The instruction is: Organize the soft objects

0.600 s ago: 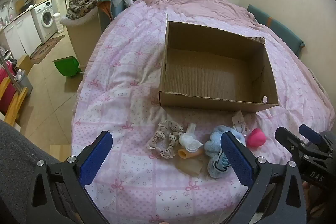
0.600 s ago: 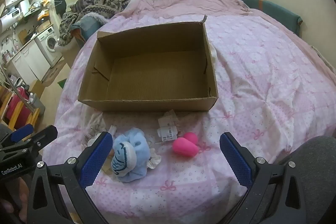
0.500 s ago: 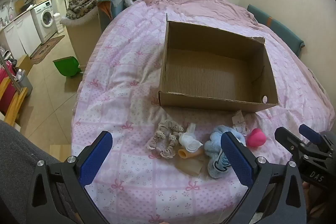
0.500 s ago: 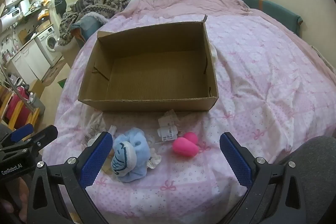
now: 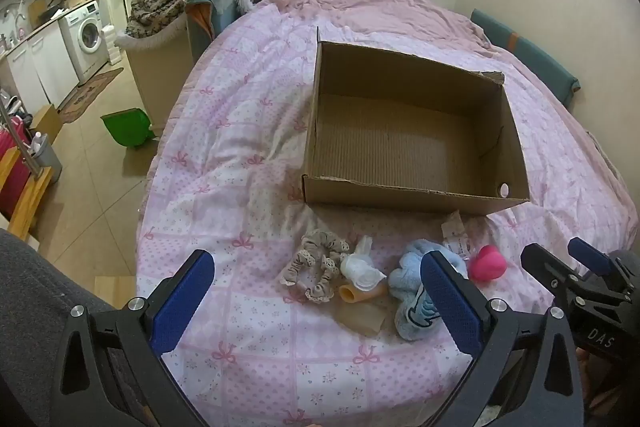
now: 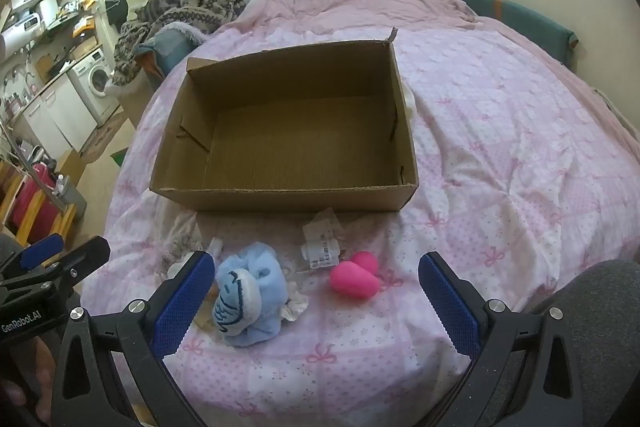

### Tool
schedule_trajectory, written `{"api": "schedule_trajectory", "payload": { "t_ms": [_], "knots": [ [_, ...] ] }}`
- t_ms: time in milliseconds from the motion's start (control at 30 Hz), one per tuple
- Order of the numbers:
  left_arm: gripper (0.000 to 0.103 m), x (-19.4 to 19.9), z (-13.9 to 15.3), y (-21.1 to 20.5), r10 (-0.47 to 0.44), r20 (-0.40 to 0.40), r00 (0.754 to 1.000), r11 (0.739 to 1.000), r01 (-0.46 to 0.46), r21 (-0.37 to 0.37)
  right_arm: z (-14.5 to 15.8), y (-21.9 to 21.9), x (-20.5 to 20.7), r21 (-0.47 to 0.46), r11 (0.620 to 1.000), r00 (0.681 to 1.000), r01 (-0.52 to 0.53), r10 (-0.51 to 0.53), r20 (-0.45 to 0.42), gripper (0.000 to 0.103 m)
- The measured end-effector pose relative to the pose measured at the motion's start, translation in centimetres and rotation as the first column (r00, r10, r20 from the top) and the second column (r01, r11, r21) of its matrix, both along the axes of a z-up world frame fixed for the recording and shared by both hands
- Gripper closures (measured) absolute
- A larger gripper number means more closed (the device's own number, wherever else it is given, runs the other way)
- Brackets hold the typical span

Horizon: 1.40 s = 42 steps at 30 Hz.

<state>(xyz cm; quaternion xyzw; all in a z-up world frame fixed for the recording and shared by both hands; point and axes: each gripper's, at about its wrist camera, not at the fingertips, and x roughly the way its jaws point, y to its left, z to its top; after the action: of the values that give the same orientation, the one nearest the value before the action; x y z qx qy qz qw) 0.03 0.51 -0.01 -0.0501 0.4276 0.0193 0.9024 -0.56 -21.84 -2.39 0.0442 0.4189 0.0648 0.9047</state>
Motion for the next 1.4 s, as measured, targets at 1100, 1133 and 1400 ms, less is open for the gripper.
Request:
{"api": "schedule_trajectory", "payload": {
  "t_ms": [1100, 1133, 1400],
  "knots": [
    [0.0, 0.2, 0.1, 0.2, 0.028, -0.007, 1.0, 0.999, -0.028, -0.017, -2.5, -5.9, 6.5, 0.336, 0.921, 0.929, 0.195, -0.064, -0.364, 0.0],
    [0.0, 0.2, 0.0, 0.4, 0.031, -0.009, 0.999, 0.999, -0.031, -0.02, -3.8, -6.2, 7.0, 0.346, 0.911, 0.904, 0.224, -0.061, -0.424, 0.0],
    [0.0, 0.5, -0.3, 1.2, 0.065, -0.031, 0.997, 0.997, -0.066, -0.033, -9.1, -4.2, 8.3, 0.281, 0.925, 0.826, 0.255, -0.058, -0.561, 0.023]
  ]
}}
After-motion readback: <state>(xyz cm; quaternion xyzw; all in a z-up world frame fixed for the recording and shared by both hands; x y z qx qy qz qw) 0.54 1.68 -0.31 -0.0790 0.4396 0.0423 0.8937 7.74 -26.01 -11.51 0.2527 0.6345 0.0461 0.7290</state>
